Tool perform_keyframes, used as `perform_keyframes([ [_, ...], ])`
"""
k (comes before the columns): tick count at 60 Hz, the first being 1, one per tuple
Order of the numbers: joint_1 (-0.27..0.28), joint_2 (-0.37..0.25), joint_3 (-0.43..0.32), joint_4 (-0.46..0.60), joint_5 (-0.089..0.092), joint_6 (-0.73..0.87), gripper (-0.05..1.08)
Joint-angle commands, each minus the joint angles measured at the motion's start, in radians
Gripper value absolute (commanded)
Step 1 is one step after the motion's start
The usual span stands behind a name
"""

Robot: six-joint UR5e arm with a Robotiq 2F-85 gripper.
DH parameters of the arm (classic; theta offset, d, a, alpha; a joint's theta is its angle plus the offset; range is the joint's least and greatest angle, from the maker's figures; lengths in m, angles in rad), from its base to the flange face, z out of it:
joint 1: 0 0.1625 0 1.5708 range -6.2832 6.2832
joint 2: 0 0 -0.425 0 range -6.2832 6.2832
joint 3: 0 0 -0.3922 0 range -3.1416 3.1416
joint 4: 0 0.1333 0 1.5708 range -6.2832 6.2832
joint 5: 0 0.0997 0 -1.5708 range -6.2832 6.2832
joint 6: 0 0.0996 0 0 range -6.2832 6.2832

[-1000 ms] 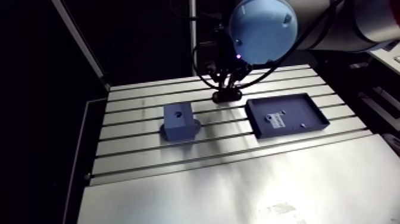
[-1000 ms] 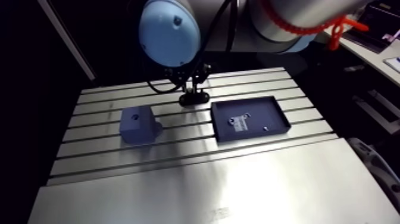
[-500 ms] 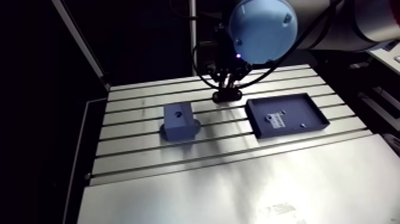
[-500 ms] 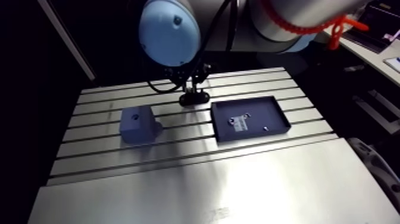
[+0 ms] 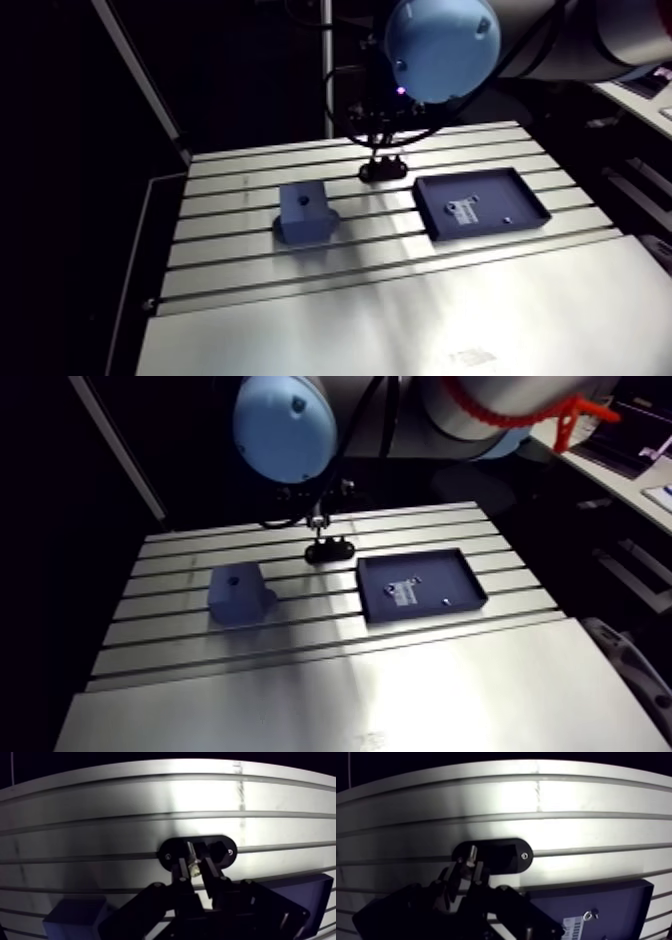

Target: Pick up the M10 bolt and insert it into the hex recess until seated.

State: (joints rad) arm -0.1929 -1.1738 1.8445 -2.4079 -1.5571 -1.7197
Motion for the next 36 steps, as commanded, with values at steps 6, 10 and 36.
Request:
perform_keyframes([
  [6, 0.001, -0.053, -0.001, 0.012, -0.001, -0.007, 0.72],
  [10, 0.001, -0.062, -0.001, 0.018, -0.001, -0.008, 0.72],
  [36, 0.045, -0.132, -0.089, 0.211, 0.002, -0.071, 0.72],
])
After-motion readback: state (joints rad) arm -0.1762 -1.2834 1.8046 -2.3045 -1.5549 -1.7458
